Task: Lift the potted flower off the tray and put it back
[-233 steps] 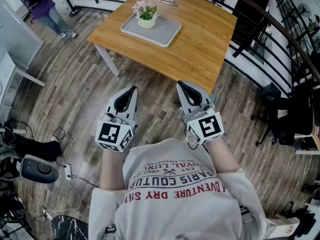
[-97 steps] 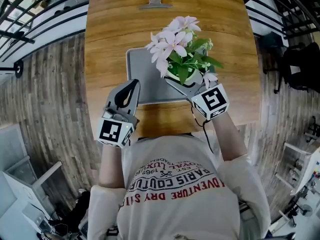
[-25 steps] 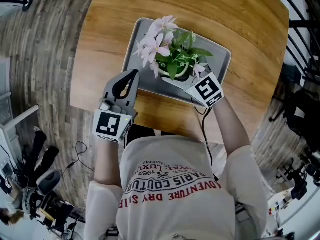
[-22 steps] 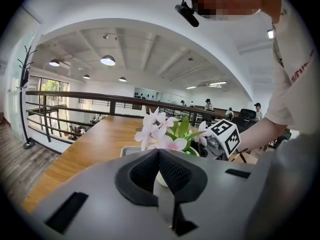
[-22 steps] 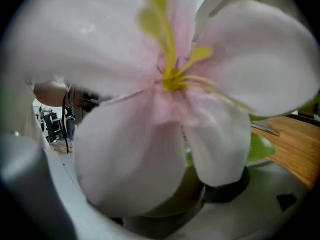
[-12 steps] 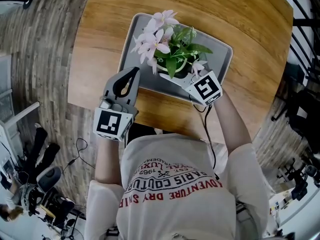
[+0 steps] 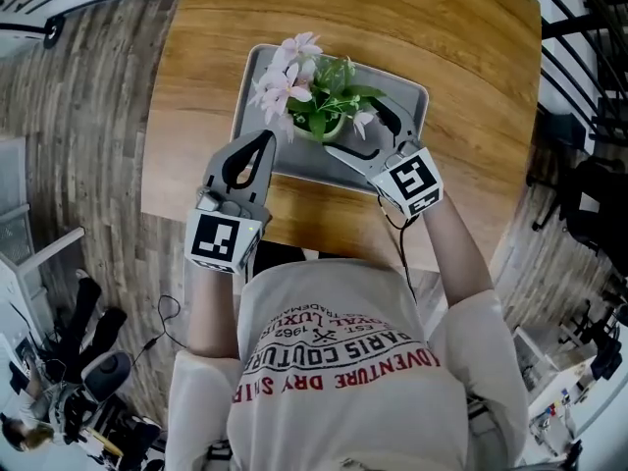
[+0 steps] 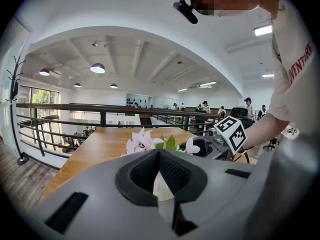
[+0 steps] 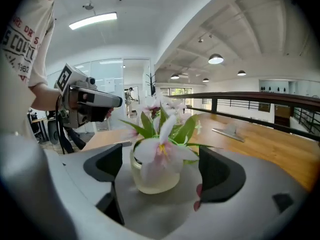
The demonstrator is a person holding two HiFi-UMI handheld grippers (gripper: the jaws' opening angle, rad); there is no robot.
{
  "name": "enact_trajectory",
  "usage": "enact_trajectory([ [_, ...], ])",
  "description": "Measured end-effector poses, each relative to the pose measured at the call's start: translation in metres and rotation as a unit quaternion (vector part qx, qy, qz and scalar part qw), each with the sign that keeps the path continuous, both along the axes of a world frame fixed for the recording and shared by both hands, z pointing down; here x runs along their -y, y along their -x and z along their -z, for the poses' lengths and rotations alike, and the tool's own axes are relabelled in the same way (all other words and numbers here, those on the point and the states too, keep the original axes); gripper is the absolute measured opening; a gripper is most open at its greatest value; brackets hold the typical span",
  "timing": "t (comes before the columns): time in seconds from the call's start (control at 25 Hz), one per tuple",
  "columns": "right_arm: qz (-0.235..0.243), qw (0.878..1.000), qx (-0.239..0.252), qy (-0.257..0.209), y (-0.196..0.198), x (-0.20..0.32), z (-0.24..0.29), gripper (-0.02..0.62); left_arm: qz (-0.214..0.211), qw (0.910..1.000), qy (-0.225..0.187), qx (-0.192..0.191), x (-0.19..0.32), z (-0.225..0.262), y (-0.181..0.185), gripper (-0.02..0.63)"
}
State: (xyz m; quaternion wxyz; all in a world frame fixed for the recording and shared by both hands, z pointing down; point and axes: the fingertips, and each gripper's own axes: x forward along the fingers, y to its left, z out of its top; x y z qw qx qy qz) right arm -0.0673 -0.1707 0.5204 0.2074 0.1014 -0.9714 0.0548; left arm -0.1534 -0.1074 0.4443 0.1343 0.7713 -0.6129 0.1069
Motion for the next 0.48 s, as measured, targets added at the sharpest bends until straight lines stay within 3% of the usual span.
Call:
enact_trajectory([
  [0.2, -0.071, 0.997, 0.028, -0.012, -0.026, -0.003, 0.049, 0.479, -0.032, 0.9992, -0.024, 0.008, -0.002, 0.028, -0.011, 0.012],
  [0.24, -0.094, 0.995, 0.036, -0.023, -0.031, -0.001, 0.061, 0.424, -0.037, 0.9988, -0.030, 0.009, -0.001, 0.035, -0.013, 0.012],
  [0.32, -0.143, 0.987, 0.052, -0.048, -0.043, 0.004, 0.083, 0.183, -0.048, 0.9978, -0.045, 0.011, 0.002, 0.048, -0.015, 0.012],
  [0.4, -0.172, 0.981, 0.063, -0.059, -0.050, 0.005, 0.099, 0.173, -0.061, 0.9963, -0.059, 0.015, 0.005, 0.061, -0.017, 0.012],
  [0.48, -0.203, 0.975, 0.063, -0.070, -0.056, 0.007, 0.111, 0.111, -0.075, 0.9943, -0.072, 0.021, 0.007, 0.073, -0.018, 0.012],
])
